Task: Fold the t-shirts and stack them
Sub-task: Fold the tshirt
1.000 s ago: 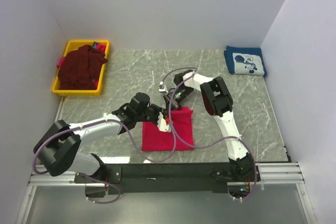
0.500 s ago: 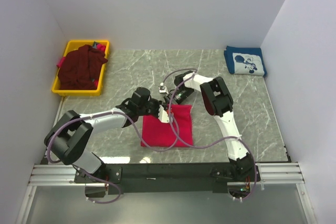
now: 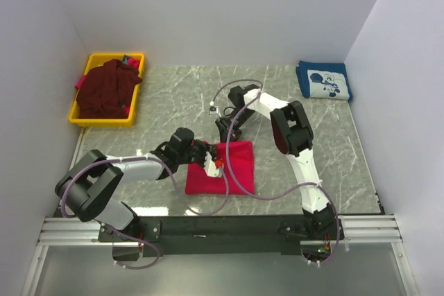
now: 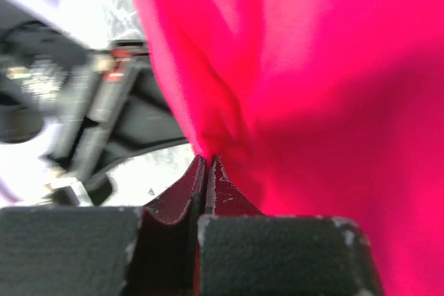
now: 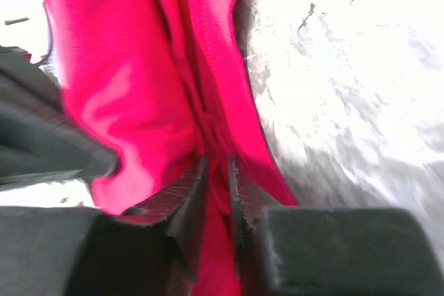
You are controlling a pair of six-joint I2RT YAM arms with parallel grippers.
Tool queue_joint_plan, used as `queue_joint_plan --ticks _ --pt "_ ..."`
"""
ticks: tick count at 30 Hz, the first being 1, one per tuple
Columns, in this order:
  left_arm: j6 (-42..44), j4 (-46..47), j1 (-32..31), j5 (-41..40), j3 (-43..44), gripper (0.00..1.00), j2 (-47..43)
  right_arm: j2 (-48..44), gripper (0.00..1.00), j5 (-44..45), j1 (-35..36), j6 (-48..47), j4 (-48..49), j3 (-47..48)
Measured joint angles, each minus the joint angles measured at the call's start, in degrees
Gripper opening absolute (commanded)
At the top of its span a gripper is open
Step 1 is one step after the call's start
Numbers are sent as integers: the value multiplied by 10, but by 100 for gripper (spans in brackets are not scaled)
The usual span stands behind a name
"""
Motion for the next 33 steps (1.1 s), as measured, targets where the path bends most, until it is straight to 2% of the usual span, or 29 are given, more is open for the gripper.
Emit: queue_joint_plan --ticks 5,6,8,10,12,14,15,20,23,24,28,33 --pt "24 19 -11 0 -29 1 -8 -44 43 41 0 13 13 0" --pt "26 22 -12 -1 -30 1 -8 -54 51 49 0 17 14 5" --pt "28 31 -13 -2 -30 1 -8 -66 57 61 0 24 17 19" --pt "21 34 -13 -7 -27 16 -8 -78 67 68 -4 32 20 38" --pt "5 23 -12 -12 -11 35 -5 -89 70 67 -12 38 23 54" --pt "-29 -12 -2 -7 29 42 2 -102 70 64 -28 44 27 60" --pt "-45 -31 7 0 56 51 5 -110 70 62 -41 46 27 59" --pt "-179 -172 111 82 233 56 7 -176 69 52 -132 58 45 7" --pt "-251 -259 171 135 306 58 9 -222 68 47 -182 70 66 -59" --pt "-271 -294 188 153 324 63 13 -236 68 46 -189 75 78 -85" --pt "-354 -402 230 201 362 63 62 -261 62 39 -181 103 117 -167" --pt "-449 -457 260 210 356 63 144 -252 56 37 -163 128 157 -220"
